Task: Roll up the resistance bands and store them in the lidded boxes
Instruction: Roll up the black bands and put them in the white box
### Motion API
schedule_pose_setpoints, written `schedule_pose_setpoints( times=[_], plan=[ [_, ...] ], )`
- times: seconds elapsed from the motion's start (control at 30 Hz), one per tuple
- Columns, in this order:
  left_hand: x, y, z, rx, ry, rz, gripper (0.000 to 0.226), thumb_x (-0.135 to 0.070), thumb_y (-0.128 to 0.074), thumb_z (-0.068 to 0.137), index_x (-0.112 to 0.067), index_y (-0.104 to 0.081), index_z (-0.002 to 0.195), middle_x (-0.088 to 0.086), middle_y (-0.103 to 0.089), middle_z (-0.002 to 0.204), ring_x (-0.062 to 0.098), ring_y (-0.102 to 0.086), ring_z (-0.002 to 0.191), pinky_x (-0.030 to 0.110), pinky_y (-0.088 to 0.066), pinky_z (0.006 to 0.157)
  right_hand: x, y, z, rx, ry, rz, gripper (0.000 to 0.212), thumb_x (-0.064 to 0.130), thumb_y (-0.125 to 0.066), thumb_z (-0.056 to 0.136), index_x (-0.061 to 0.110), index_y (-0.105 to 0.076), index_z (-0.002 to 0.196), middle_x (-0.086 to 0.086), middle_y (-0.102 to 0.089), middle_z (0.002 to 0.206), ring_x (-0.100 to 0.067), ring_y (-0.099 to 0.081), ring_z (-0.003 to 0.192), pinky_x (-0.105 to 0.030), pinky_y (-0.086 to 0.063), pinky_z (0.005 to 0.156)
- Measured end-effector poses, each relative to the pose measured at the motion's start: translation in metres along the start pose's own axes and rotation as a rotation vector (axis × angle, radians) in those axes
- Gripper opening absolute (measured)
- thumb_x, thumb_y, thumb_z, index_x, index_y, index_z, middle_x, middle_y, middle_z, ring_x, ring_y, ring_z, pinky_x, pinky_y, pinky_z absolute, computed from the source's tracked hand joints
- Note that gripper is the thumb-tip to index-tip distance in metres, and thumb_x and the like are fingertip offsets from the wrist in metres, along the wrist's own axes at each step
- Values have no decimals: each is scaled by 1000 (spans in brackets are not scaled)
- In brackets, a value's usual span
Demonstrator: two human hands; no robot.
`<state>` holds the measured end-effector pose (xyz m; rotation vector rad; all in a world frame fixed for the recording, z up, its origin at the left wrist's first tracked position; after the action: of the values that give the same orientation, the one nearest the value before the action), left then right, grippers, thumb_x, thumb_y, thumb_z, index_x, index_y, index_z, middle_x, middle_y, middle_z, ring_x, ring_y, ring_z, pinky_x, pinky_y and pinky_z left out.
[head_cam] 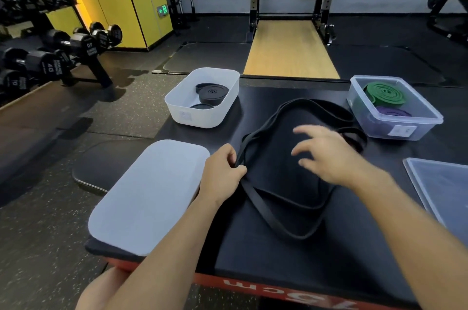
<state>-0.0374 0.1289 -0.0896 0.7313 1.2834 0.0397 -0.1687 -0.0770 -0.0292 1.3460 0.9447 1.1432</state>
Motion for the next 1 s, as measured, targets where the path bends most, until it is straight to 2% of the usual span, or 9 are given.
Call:
schedule_pose_setpoints(
  times=[0.13, 0.2, 0.3, 0.4, 0.53, 0.7, 0.83, 0.9, 1.0],
  plan=[
    [-1, 1, 0, -13, -4, 20, 25, -14, -66, 75, -14, -42, 78, 13, -58, 73, 25, -49, 59, 40, -46, 61, 22, -14, -26, 9, 24, 264, 33, 60, -58, 88, 37, -77, 102, 20, -65, 106, -2, -62, 100, -35, -53, 93],
    [-1, 1, -1, -20, -9, 35, 25, -15, -66, 74, -15, -42, 77, 13, -59, 74, 35, -54, 62, 47, -50, 63, 25, -14, -44, 100, 12, 386, 49, 72, -53, 78, 40, -74, 109, 23, -65, 103, 3, -62, 100, -31, -52, 95],
    [-2, 1, -3, -22, -8, 42, 25, -16, -66, 74, -16, -41, 76, 13, -59, 74, 35, -56, 64, 51, -52, 65, 10, -16, -76, 288, 30, 269, 65, 61, -46, 64, 46, -62, 125, 35, -49, 126, 15, -42, 126, -30, -14, 126],
    [-3, 2, -3, -23, 1, 47, 25, -15, -67, 76, -14, -42, 77, 12, -58, 72, 31, -55, 62, 44, -48, 62, -12, -18, -101, 333, -69, 7, 50, 44, -52, 68, 51, -48, 118, 32, -41, 118, 12, -36, 122, -35, 5, 126],
    [-9, -1, -6, 15, 7, 65, 25, -12, -66, 81, -9, -41, 79, -1, -48, 64, 6, -46, 46, 21, -36, 52, -17, -12, -108, 215, -198, -167, 32, 17, -52, 85, 46, -43, 96, 26, -42, 102, 0, -46, 114, -37, -2, 124],
    [-5, -2, -5, 40, 69, 25, 28, -23, -66, 75, -21, -39, 72, -5, -47, 63, 17, -43, 60, 35, -41, 62, 17, -13, -107, 121, -97, 90, 83, 28, -56, 73, 40, -38, 153, 20, -30, 156, -7, -24, 147, -27, -7, 123],
    [-5, -3, -5, 58, 63, 25, 30, -23, -69, 74, -21, -40, 72, -5, -49, 62, 18, -44, 60, 35, -42, 63, 75, -12, -96, -44, -127, 378, 58, 44, -58, 93, 37, -45, 149, 21, -52, 141, -4, -47, 133, -28, -38, 111],
    [-5, -1, -4, 56, 54, 13, 36, -28, -76, 76, -20, -40, 72, -4, -50, 63, 19, -46, 60, 36, -44, 63, 97, -17, -91, -9, -146, 286, 63, 65, -55, 91, 39, -42, 147, 22, -53, 134, -7, -50, 126, -32, -43, 105],
    [-4, 0, -5, 35, 35, -31, 43, -39, -81, 74, -21, -43, 76, 2, -59, 73, 20, -53, 60, 42, -50, 65, 116, -27, -85, -6, -120, 77, 43, 50, -51, 100, 35, -47, 139, 14, -53, 124, -14, -51, 118, -32, -44, 98]
  ],
)
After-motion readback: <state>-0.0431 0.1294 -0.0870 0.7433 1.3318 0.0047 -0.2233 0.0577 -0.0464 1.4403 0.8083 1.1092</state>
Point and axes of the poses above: each hand's wrist, its own z-axis towards the middle knuckle, its own y-axis out of the back of the hand, x = y × z, the point moved 4 cm from there along z, towards the middle knuckle
